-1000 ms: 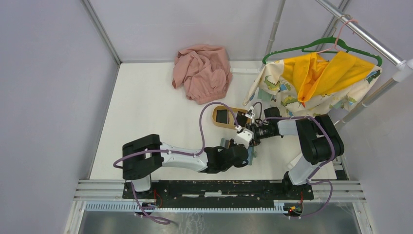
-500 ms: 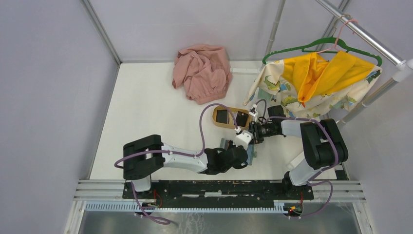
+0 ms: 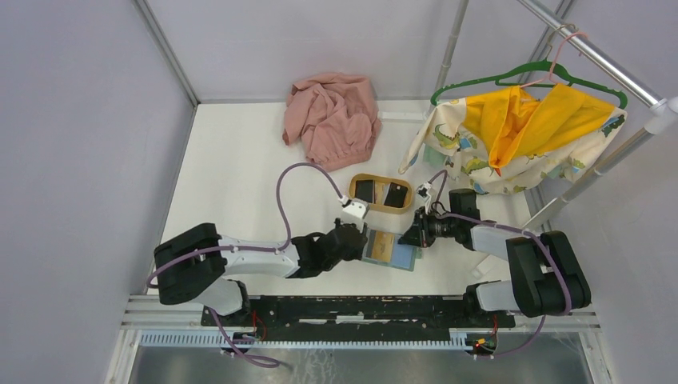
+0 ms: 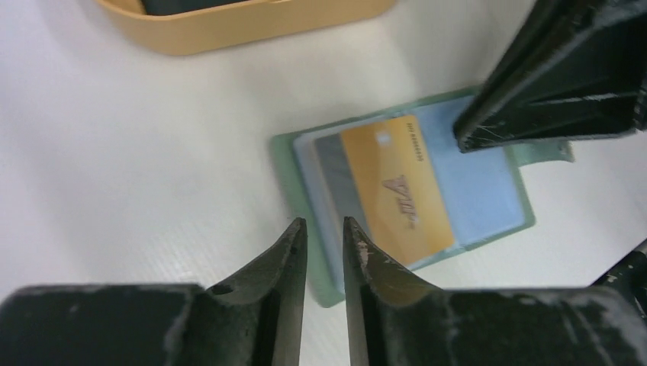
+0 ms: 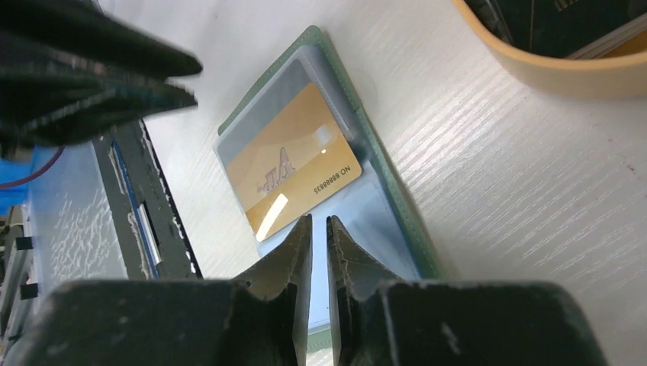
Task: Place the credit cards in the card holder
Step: Insert the credit card into the card holder.
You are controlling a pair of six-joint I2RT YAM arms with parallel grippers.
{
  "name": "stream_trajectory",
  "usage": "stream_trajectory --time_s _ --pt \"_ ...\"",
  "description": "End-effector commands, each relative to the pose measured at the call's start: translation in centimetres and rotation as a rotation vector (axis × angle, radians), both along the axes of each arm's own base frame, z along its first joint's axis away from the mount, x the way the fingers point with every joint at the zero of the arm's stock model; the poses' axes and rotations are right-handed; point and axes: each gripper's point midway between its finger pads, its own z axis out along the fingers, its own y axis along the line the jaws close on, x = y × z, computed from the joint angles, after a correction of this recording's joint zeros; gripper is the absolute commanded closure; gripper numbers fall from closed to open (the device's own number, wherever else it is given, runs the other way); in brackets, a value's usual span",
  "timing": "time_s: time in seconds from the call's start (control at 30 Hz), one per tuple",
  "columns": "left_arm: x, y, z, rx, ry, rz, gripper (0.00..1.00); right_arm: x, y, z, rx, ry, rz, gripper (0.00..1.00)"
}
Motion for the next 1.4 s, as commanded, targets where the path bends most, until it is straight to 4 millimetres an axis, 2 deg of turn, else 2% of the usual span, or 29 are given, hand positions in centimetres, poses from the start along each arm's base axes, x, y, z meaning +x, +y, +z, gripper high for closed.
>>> stream_trajectory --time_s 0.0,0.17,0.43,0.73,0.87,1.03,1.37 --pt "1.3 0.2 2.2 -0.191 0.018 -0.021 0.67 1.4 0.6 1.0 0.044 -0.127 -0.013 0.83" --pt "1.3 0.7 1.4 -0.263 0.065 -0.065 0.57 0.9 0.9 0.2 0.049 -0.059 -0.027 0.8" --pt "0.8 0.2 0.0 -0.255 0.105 -0.093 0.52 0.3 1.3 -0.8 0.048 0.025 -0.044 0.78" --pt "0.5 -0.3 -1.6 -0.226 0.153 -0.1 0.52 -0.3 2.3 -1.0 0.074 0.065 -0.037 0.78" --pt "0.3 -0.6 -2.4 -0.213 0.177 -0.107 0.55 -0.2 2.8 -0.5 0.103 0.07 -0.036 0.78" --pt "0.2 -1.0 -2.6 -0.217 0.191 -0.121 0.59 -0.4 3.6 0.1 0.144 0.089 -0.022 0.8" --pt "-0.3 -2.1 -2.1 -0.265 0.211 -0.158 0.59 -0.9 4.8 0.7 0.166 0.086 0.028 0.83"
